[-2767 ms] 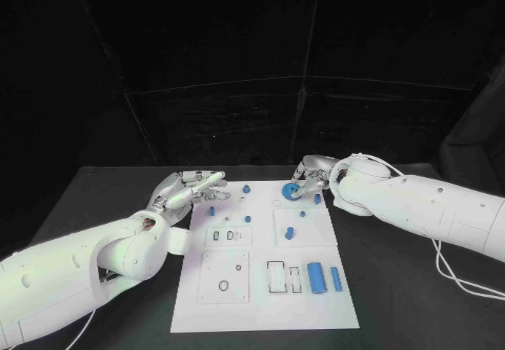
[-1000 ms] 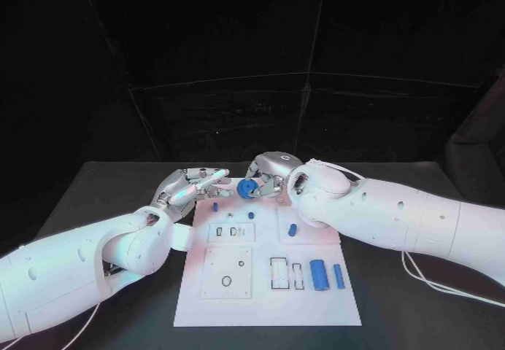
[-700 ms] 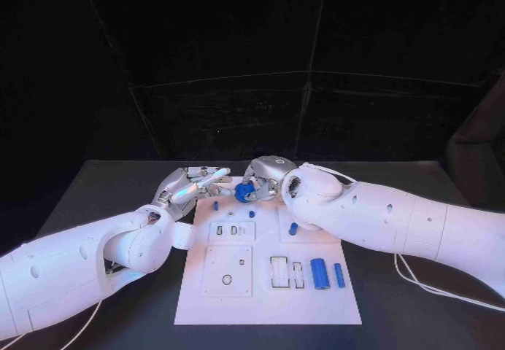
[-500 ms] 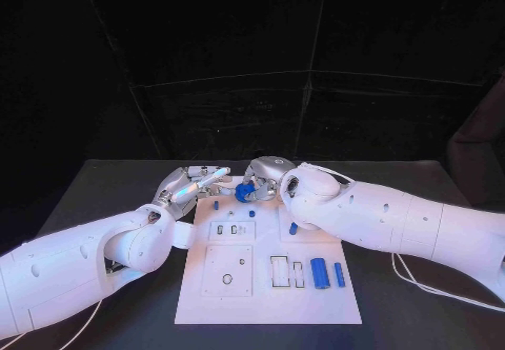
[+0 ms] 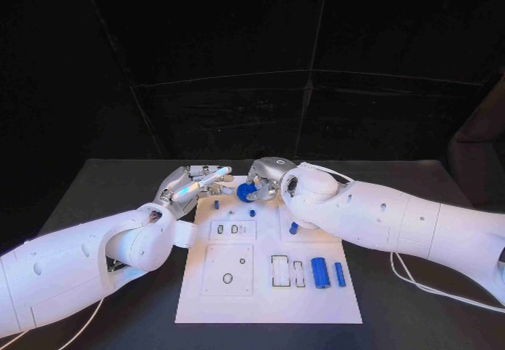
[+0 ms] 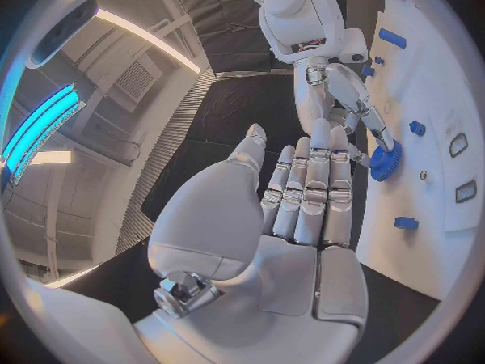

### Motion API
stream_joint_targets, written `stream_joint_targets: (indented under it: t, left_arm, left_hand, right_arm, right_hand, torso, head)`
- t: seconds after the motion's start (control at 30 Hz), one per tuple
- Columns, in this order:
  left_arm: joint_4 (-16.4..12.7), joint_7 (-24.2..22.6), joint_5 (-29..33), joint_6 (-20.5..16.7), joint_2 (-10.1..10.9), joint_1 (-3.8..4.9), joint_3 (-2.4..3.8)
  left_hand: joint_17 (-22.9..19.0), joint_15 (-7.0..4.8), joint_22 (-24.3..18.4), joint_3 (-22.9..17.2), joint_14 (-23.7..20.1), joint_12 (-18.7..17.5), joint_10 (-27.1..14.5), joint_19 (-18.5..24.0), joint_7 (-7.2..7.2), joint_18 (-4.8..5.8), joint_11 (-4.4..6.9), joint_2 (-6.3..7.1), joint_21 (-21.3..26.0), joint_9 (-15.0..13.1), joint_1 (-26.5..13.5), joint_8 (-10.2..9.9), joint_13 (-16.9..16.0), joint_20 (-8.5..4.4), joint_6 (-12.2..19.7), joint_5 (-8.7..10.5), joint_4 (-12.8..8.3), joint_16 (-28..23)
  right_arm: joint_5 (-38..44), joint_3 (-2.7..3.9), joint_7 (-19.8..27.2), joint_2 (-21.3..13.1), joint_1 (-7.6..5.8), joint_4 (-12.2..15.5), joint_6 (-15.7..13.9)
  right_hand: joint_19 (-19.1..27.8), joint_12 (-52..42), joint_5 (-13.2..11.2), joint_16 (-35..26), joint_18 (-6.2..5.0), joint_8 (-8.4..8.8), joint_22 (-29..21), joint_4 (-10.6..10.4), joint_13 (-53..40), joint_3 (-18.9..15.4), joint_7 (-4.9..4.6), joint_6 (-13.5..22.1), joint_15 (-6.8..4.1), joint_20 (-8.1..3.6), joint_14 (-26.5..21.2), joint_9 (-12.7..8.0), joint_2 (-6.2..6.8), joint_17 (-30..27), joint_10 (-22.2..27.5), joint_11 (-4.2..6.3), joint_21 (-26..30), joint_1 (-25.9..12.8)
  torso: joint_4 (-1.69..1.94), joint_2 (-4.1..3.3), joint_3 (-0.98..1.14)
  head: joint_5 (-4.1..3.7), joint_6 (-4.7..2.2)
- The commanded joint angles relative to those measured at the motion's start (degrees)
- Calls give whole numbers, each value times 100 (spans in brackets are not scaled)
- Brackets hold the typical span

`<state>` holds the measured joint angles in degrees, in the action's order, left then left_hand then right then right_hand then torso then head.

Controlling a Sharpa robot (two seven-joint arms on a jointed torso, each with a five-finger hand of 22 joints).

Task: Assemble the parts on the task board

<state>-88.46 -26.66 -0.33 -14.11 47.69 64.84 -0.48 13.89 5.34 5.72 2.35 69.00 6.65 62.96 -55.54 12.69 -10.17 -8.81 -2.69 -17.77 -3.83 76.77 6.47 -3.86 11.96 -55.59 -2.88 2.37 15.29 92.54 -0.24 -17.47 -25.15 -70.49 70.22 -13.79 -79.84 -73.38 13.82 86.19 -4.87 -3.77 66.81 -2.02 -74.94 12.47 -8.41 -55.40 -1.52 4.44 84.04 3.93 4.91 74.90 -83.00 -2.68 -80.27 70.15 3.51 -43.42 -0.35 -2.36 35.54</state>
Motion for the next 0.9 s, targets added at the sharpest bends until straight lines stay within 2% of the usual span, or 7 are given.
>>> stream_joint_targets:
  t: [0.03, 0.17, 0.37, 0.67, 0.77, 0.83, 0.9]
  left_arm:
    - [-6, 5, -25, 77, -2, 9, 4]
    - [-8, 10, -25, 80, 0, 9, 4]
    - [-8, 14, -25, 80, 4, 9, 4]
    - [-5, 18, -25, 81, 11, 9, 4]
    - [-7, 15, -25, 82, 15, 10, 4]
    - [-8, 13, -25, 80, 19, 10, 4]
    - [-9, 12, -25, 79, 21, 10, 4]
  left_hand:
    - [8, 2, -9, 11, -41, 26, -18, 52, -30, -33, 9, -46, 29, -8, 15, -7, -2, -1, 22, 5, -38, -33]
    - [9, 2, -10, 15, -42, 27, -19, 52, -29, -33, 8, -48, 30, -8, 9, -7, -1, 0, 23, 5, -35, -33]
    - [9, 2, -10, 15, -42, 27, -19, 52, -29, -33, 8, -48, 30, -8, 9, -7, -1, 0, 23, 5, -35, -33]
    - [9, 2, -10, 15, -42, 27, -19, 52, -29, -33, 8, -48, 30, -8, 9, -7, -1, 0, 23, 5, -35, -33]
    - [9, 2, -10, 15, -42, 27, -19, 52, -29, -33, 8, -48, 30, -8, 9, -7, -1, 0, 23, 5, -35, -33]
    - [9, 2, -10, 15, -42, 27, -19, 52, -29, -33, 8, -48, 30, -8, 9, -7, -1, 0, 23, 5, -35, -33]
    - [9, 2, -10, 15, -42, 27, -19, 52, -29, -33, 8, -48, 30, -8, 9, -7, -1, 0, 23, 5, -35, -33]
  right_arm:
    - [54, 2, -117, 17, -12, -8, 255]
    - [45, 2, -129, 25, -12, -15, 281]
    - [12, 1, -117, 25, -12, -8, 276]
    - [-187, 0, 46, -93, -11, 74, -58]
    - [-288, -2, 148, -200, -10, 151, -411]
    - [-457, -3, 326, -322, -9, 227, -847]
    - [-595, -3, 519, -426, -8, 281, -1101]
  right_hand:
    - [14, 71, 199, -20, 33, 22, -26, -271, -125, -186, -20, 166, 53, 55, 390, -19, 156, 446, 14, -72, 22, -317]
    - [26, 129, 524, -22, 30, 11, -40, -629, -86, -522, -75, 384, 97, 97, 387, -13, 205, 443, 54, -124, 30, -520]
    - [32, 129, 539, -24, 27, 1, -45, -801, -89, -752, -87, 412, 112, 116, 386, -3, 169, 443, 65, -139, 32, -491]
    - [-7, 38, 652, 11, 41, -36, 36, -949, -160, -899, -66, 322, 104, 114, 404, 16, 57, 527, 23, -124, -9, -417]
    - [-25, 1, 752, 26, 48, -41, 74, -967, -189, -903, -55, 288, 95, 107, 412, 18, -24, 564, 4, -113, -28, -339]
    - [-43, -30, 861, 38, 54, -44, 110, -884, -213, -824, -45, 260, 84, 98, 418, 19, -133, 591, -10, -100, -48, -126]
    - [-41, -16, 734, 37, 53, -60, 109, -720, -205, -711, -35, 212, 71, 84, 416, 24, -217, 587, 0, -85, -50, 178]
  torso:
    - [0, 0, -1]
    - [0, -1, 0]
    - [0, 1, -2]
    - [-18, 1, 4]
    - [-23, 2, 2]
    - [-14, 2, 8]
    - [-21, 6, 10]
  head:
    - [-1, 0]
    - [-2, -10]
    - [-5, -8]
    - [3, -32]
    - [-16, -44]
    - [-44, -69]
    - [-49, -83]
